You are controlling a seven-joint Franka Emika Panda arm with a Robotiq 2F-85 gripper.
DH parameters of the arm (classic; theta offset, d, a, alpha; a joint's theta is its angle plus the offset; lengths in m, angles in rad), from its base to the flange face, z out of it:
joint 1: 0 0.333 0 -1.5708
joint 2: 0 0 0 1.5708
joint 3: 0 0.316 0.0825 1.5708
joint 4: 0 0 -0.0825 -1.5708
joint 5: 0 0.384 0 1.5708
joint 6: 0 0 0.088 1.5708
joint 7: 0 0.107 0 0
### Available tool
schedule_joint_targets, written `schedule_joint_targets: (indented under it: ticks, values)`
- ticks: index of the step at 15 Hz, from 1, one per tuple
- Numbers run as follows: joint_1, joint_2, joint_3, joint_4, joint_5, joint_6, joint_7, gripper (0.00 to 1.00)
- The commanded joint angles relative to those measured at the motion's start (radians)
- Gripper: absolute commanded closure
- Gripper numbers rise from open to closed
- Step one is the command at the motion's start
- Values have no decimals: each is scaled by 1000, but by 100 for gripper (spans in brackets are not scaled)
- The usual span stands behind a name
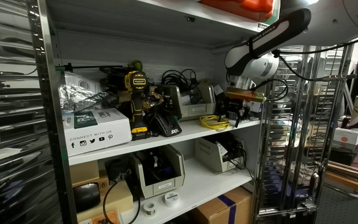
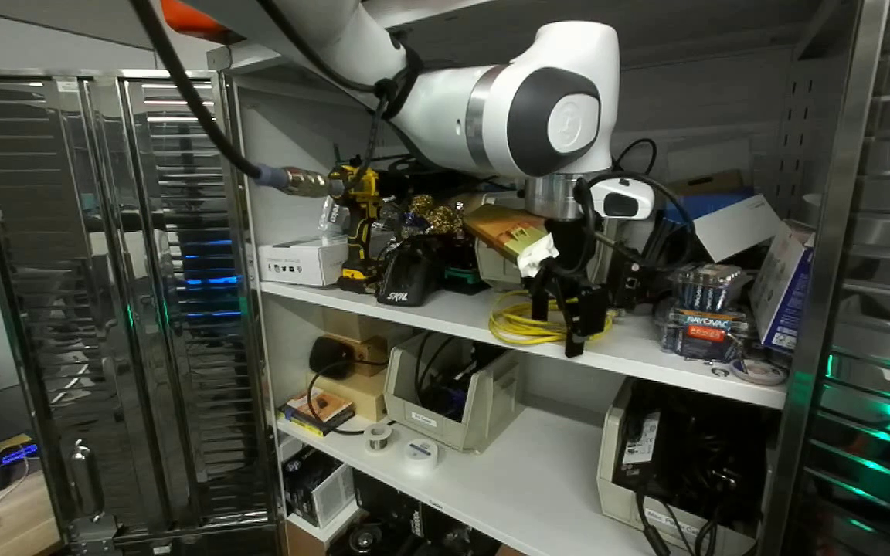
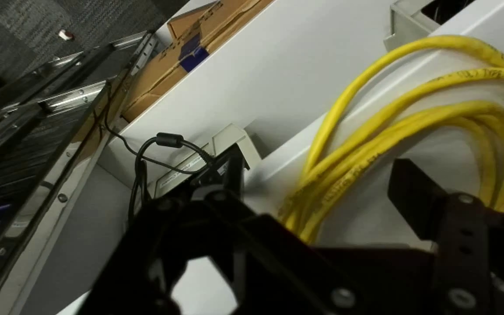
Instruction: Put the yellow cable inside the toolbox
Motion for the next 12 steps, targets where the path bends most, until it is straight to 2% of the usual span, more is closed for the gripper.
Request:
schedule_joint_targets:
  ticks: [1,2,6,9,12]
  values:
    - [15,5,3,29,1,-46,7,47]
    - [19,0,2,26,-6,-51,12,57]
    - [39,-32,-13,6,-80,-30,83,84]
    - [43,-37,-16,-3,-118,-26,119,89]
    - [54,-68,-11,-42,-143,-1,120,84]
